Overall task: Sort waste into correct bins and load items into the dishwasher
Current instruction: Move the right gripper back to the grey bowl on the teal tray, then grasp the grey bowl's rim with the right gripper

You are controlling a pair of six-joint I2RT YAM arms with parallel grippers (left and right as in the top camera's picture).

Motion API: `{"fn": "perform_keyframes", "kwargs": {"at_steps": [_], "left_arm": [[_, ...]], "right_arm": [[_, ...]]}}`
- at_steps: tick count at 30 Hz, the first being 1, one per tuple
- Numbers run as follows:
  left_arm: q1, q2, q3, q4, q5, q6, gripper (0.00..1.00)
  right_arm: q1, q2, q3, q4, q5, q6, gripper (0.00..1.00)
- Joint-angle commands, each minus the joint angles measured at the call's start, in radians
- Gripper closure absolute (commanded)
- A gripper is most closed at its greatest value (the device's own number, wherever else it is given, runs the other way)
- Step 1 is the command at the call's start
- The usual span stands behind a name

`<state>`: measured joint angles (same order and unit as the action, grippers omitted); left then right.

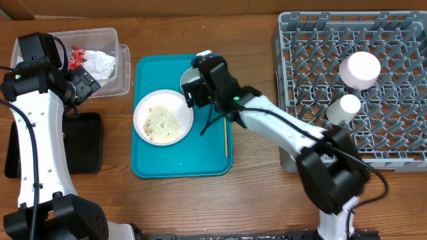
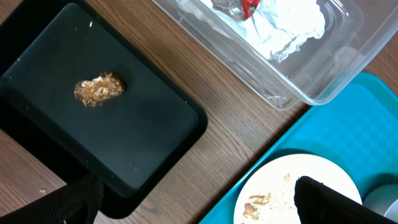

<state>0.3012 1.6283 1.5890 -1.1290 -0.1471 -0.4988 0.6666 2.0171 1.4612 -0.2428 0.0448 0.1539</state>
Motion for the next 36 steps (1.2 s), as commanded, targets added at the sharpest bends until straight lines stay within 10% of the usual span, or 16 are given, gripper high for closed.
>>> {"fn": "perform_keyframes", "kwargs": {"at_steps": [1,36], "left_arm": [[-0.002,0.008,-0.005,0.002,-0.01,-0.011,0.0],[-0.002,0.008,-0.005,0.002,-0.01,-0.011,0.0]], "right_arm": [[-0.004,0.05,0.108,-0.028,0.067,-0.081,0.09],[0.068,0.168,0.13,-0.081,0.071,-0.137,0.41]]}}
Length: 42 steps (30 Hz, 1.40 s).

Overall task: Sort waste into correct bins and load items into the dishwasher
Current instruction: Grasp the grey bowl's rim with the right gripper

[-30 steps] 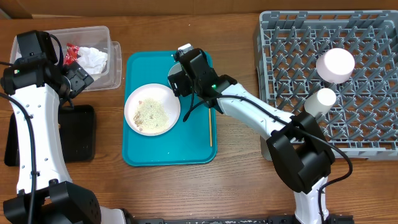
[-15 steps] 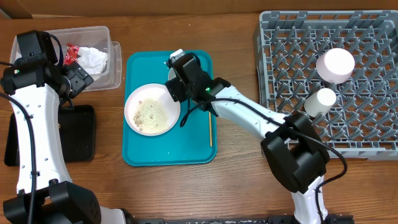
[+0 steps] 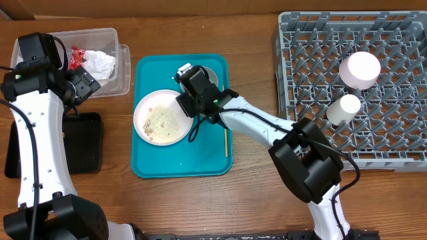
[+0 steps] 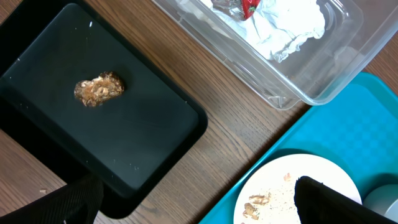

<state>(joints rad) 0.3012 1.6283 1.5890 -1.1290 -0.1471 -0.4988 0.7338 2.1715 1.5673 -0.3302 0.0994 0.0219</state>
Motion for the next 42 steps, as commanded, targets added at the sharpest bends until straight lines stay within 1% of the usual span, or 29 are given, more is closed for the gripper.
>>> {"fn": "perform_keyframes", "kwargs": {"at_steps": [1,2,7,8,10,13,16,20,23,27,28,35,36,37,38,42], "left_arm": [[-0.002,0.008,-0.005,0.002,-0.01,-0.011,0.0],[-0.002,0.008,-0.005,0.002,-0.01,-0.011,0.0],[-0.002,0.008,-0.005,0.002,-0.01,-0.011,0.0],[-0.002,0.008,-0.005,0.002,-0.01,-0.011,0.0],[-0.002,0.008,-0.005,0.002,-0.01,-0.01,0.0],[-0.002,0.008,-0.005,0.002,-0.01,-0.011,0.0],[-0.002,0.008,-0.005,0.002,-0.01,-0.011,0.0],[-0.002,0.008,-0.005,0.002,-0.01,-0.011,0.0],[-0.002,0.008,-0.005,0.002,-0.01,-0.011,0.0],[-0.002,0.008,-0.005,0.002,-0.01,-0.01,0.0],[-0.002,0.008,-0.005,0.002,-0.01,-0.011,0.0],[-0.002,0.008,-0.005,0.002,-0.01,-0.011,0.0],[-0.002,0.008,-0.005,0.002,-0.01,-0.011,0.0],[-0.002,0.008,-0.005,0.002,-0.01,-0.011,0.0],[-0.002,0.008,-0.005,0.002,-0.01,-0.011,0.0],[-0.002,0.008,-0.005,0.002,-0.01,-0.011,0.0]], "right_arm": [[0.001,0.013,0.024,0.006,0.016,-0.004,0.44],[0.002,0.013,0.024,0.006,0.016,-0.004,0.45],[0.002,0.019,0.024,-0.017,0.03,-0.005,0.46],[0.002,0.021,0.024,-0.019,0.032,-0.005,0.47],[0.002,0.025,0.024,-0.023,0.035,-0.005,0.52],[0.002,0.027,0.024,-0.024,0.035,-0.005,0.53],[0.002,0.026,0.026,-0.02,0.035,-0.004,0.6],[0.002,0.026,0.044,-0.025,0.036,-0.004,0.74],[0.002,0.026,0.064,-0.035,0.035,-0.003,0.78],[0.002,0.026,0.112,-0.072,0.035,0.005,0.94],[0.002,0.026,0.132,-0.089,0.035,0.008,0.96],[-0.017,0.018,0.351,-0.267,0.035,0.014,0.96],[-0.021,0.018,0.369,-0.284,0.035,0.014,0.89],[-0.023,0.018,0.38,-0.299,0.032,0.01,0.78],[-0.025,0.018,0.38,-0.308,0.028,0.01,0.69],[-0.024,0.047,0.374,-0.364,-0.042,0.003,0.62]]}}
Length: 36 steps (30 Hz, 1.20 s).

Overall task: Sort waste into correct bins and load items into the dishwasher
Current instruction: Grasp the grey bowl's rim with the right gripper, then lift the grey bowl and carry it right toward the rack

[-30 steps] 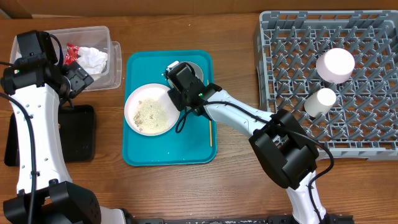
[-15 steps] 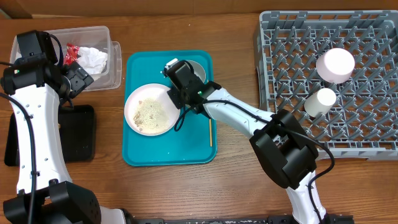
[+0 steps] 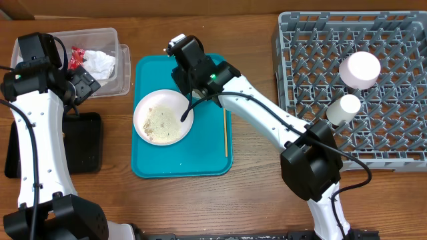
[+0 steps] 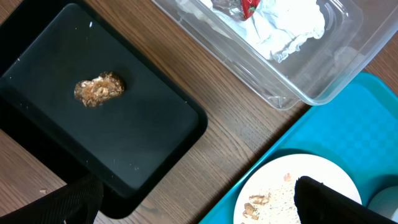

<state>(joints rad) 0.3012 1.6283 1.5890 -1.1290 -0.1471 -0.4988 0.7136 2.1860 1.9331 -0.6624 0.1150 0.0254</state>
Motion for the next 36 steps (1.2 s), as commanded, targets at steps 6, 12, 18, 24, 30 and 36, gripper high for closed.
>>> {"fn": "perform_keyframes", "kwargs": {"at_steps": [6,12,18,24,30,36], "left_arm": [[-0.002,0.008,-0.005,0.002,-0.01,-0.011,0.0],[-0.002,0.008,-0.005,0.002,-0.01,-0.011,0.0],[-0.002,0.008,-0.005,0.002,-0.01,-0.011,0.0],[-0.002,0.008,-0.005,0.002,-0.01,-0.011,0.0],[-0.002,0.008,-0.005,0.002,-0.01,-0.011,0.0],[-0.002,0.008,-0.005,0.002,-0.01,-0.011,0.0]], "right_arm": [[-0.004,0.141,0.005,-0.031,-0.064,0.0,0.57],[-0.004,0.156,0.005,-0.013,-0.046,0.0,0.57],[-0.004,0.163,0.005,-0.013,-0.038,0.0,0.65],[-0.004,0.163,0.005,-0.008,-0.037,0.001,0.85],[-0.004,0.149,0.034,-0.031,-0.038,0.05,0.96],[-0.045,0.042,0.251,-0.186,-0.038,0.112,0.96]]}}
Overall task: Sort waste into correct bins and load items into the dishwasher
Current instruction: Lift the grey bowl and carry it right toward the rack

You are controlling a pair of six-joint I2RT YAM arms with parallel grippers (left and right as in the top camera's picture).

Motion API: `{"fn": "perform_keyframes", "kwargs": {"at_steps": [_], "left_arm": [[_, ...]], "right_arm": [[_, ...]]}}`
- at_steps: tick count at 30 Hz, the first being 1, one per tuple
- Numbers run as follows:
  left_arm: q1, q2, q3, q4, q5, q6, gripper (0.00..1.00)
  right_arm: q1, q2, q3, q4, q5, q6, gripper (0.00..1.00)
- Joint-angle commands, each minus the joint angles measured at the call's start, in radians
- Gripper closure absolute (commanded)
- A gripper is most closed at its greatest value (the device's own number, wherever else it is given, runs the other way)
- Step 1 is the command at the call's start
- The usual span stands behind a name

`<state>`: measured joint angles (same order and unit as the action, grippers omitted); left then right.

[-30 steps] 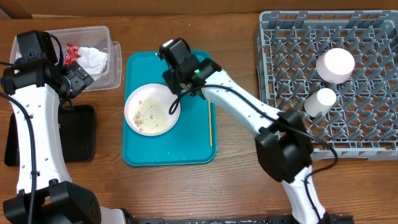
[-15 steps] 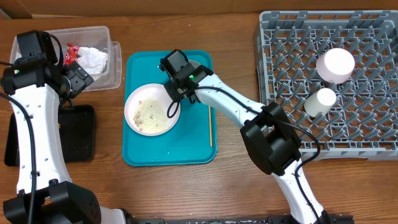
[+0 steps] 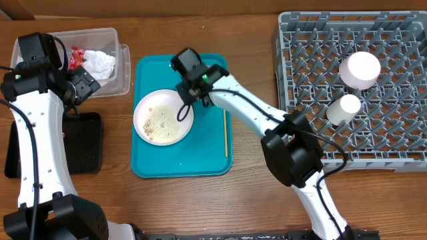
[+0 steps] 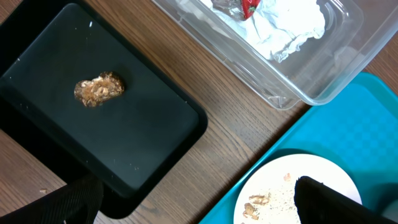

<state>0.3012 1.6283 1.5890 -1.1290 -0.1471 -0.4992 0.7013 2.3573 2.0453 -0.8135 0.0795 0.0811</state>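
A white plate (image 3: 160, 120) with crumbs lies on the teal tray (image 3: 200, 160). My right gripper (image 3: 189, 90) hovers at the plate's far right rim, shut on a thin black utensil (image 3: 181, 109) whose tip reaches over the plate. My left gripper (image 3: 83, 83) stays between the bins, open and holding nothing. In the left wrist view its dark fingers (image 4: 323, 199) stand wide apart, with the plate (image 4: 280, 186) and wood below the left gripper (image 4: 199, 202).
A clear bin (image 3: 100, 40) holds white tissue and a red wrapper. A black tray (image 4: 93, 118) carries a brown food scrap (image 4: 99, 89). A wooden stick (image 3: 225, 137) lies on the teal tray. The grey rack (image 3: 320, 40) at right holds two white cups (image 3: 360, 69).
My right gripper has come a little nearer from the tray's far edge, and the utensil's tip sits slightly further left over the plate. The left arm has not moved.
My right gripper first held the black utensil over the tray to the right of the plate. Then it stood at the plate's right rim, then at the tray's far edge with the utensil on the plate. Now the tip is over the crumbs. The left gripper stayed open and still.
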Motion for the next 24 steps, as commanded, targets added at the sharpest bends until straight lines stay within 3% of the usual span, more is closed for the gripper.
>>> {"fn": "perform_keyframes", "kwargs": {"at_steps": [1,5,11,15,21,24], "left_arm": [[-0.002,0.008,-0.005,0.002,-0.01,-0.01,0.0],[-0.002,0.008,-0.005,0.002,-0.01,-0.01,0.0],[-0.002,0.008,-0.005,0.002,-0.01,-0.01,0.0],[-0.002,0.008,-0.005,0.002,-0.01,-0.01,0.0],[-0.002,0.008,-0.005,0.002,-0.01,-0.01,0.0],[-0.002,0.008,-0.005,0.002,-0.01,-0.01,0.0]], "right_arm": [[-0.05,-0.156,0.18,-0.073,-0.002,0.087,0.96],[-0.159,-0.267,0.303,-0.237,-0.038,0.239,0.96],[-0.463,-0.451,0.323,-0.415,-0.307,0.253,0.96],[-0.714,-0.511,0.323,-0.537,-0.357,0.253,0.96],[-1.072,-0.507,0.249,-0.677,-0.657,0.049,0.96],[-1.176,-0.507,0.172,-0.677,-0.788,-0.027,0.96]]}}
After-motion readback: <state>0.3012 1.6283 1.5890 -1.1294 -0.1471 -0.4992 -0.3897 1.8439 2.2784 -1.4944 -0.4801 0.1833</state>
